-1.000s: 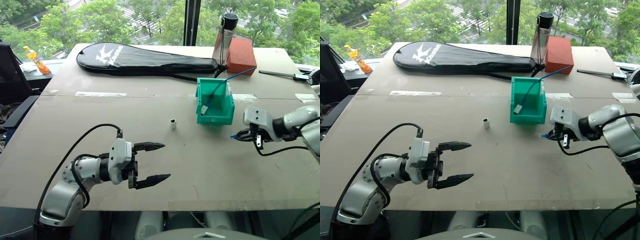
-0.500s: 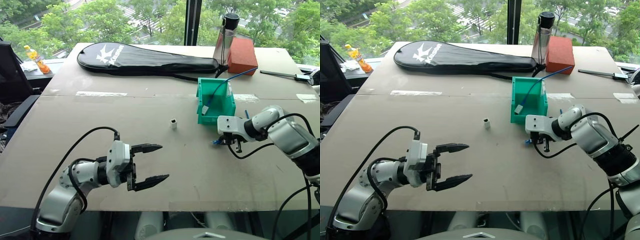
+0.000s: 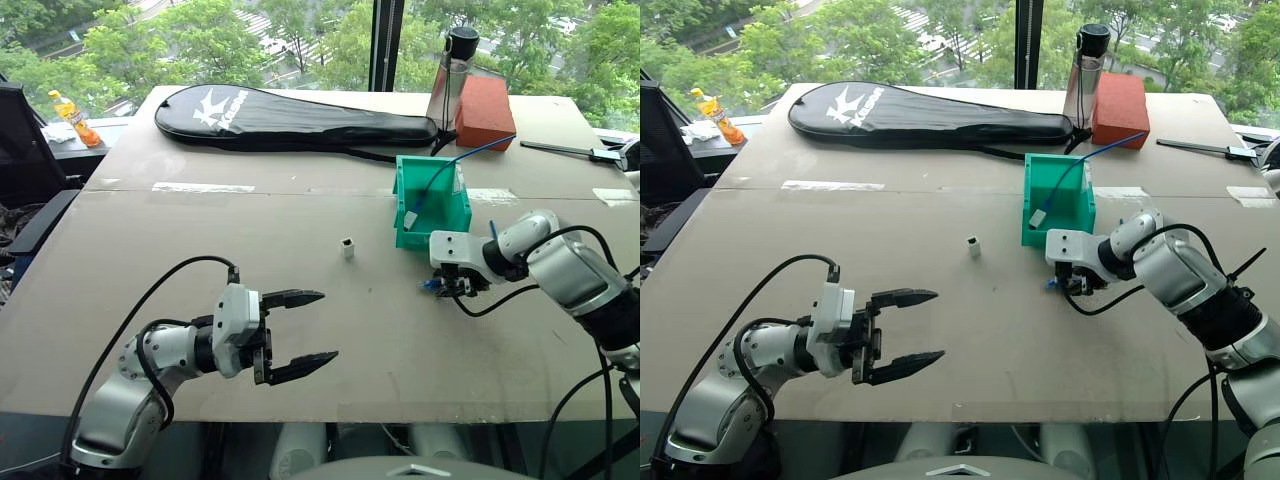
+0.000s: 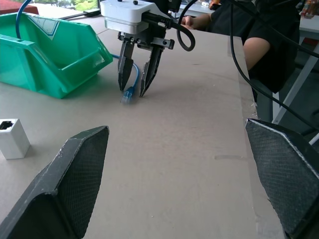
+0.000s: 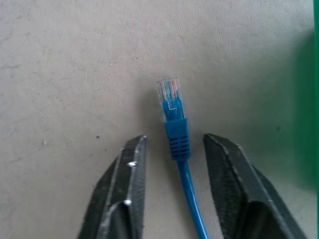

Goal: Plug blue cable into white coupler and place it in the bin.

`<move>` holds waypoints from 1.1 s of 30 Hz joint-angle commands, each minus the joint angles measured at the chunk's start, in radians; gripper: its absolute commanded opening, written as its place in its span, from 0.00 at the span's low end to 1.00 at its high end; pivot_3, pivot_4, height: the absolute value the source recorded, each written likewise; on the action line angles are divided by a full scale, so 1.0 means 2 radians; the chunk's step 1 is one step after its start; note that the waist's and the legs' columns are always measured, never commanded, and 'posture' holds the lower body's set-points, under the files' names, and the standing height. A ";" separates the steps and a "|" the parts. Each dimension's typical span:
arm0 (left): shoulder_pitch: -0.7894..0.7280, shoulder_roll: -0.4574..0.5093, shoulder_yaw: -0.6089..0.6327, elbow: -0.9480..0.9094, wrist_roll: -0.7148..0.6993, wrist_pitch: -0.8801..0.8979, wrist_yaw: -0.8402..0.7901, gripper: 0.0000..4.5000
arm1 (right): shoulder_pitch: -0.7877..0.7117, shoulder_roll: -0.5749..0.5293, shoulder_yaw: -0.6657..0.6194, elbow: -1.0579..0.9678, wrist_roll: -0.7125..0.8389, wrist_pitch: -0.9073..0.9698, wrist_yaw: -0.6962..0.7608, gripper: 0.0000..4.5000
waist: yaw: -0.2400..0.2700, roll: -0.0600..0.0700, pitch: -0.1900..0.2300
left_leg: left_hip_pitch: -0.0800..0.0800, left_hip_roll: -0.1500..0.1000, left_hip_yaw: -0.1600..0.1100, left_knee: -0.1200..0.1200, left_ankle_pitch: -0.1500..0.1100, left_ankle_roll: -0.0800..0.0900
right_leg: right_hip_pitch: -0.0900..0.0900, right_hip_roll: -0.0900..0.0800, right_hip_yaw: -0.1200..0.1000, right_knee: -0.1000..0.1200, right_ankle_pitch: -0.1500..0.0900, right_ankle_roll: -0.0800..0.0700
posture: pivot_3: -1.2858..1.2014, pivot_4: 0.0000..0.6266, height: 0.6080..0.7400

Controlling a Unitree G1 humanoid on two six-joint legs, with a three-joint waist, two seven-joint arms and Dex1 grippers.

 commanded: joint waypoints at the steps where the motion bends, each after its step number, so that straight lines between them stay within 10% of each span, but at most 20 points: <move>1: -0.003 0.000 -0.001 -0.010 -0.002 -0.009 -0.001 1.00 | 0.003 0.002 -0.015 -0.022 0.009 0.015 -0.002 0.72 | 0.000 0.000 0.000 | 0.000 0.000 0.000 0.000 0.000 0.000 | 0.000 0.000 0.000 0.000 0.000 0.000 | 0.52 0.24 1.00; 4: -0.003 0.000 0.001 -0.008 -0.002 -0.006 0.001 1.00 | 0.009 -0.002 -0.042 -0.038 0.022 0.021 -0.015 0.99 | 0.000 0.000 0.000 | 0.000 0.000 0.000 0.000 0.000 0.000 | 0.000 0.000 0.000 0.000 0.000 0.000 | 0.52 0.24 1.00; 13: -0.051 -0.012 -0.018 0.020 0.057 0.039 0.096 1.00 | 0.142 0.022 -0.263 -0.196 0.163 0.098 -0.081 0.99 | 0.002 0.000 0.000 | 0.000 0.000 -0.001 0.000 0.000 0.000 | 0.001 0.000 -0.001 0.000 0.000 0.000 | 0.52 0.24 1.00; 21: -0.161 -0.015 -0.117 0.093 0.110 0.062 0.063 1.00 | 0.372 0.132 -0.435 -0.340 0.254 -0.013 -0.152 0.99 | 0.004 -0.001 0.000 | 0.000 -0.001 -0.001 0.000 0.000 0.000 | 0.001 0.000 -0.001 0.000 0.001 0.002 | 0.52 0.24 1.00; 33: -0.390 -0.193 -0.241 0.354 0.216 0.025 0.063 1.00 | 0.607 0.162 -0.524 -0.318 0.234 -0.205 -0.157 0.99 | 0.000 -0.001 -0.001 | 0.001 -0.004 -0.004 0.002 0.000 0.001 | 0.004 0.001 0.000 0.000 -0.001 0.002 | 0.52 0.24 1.00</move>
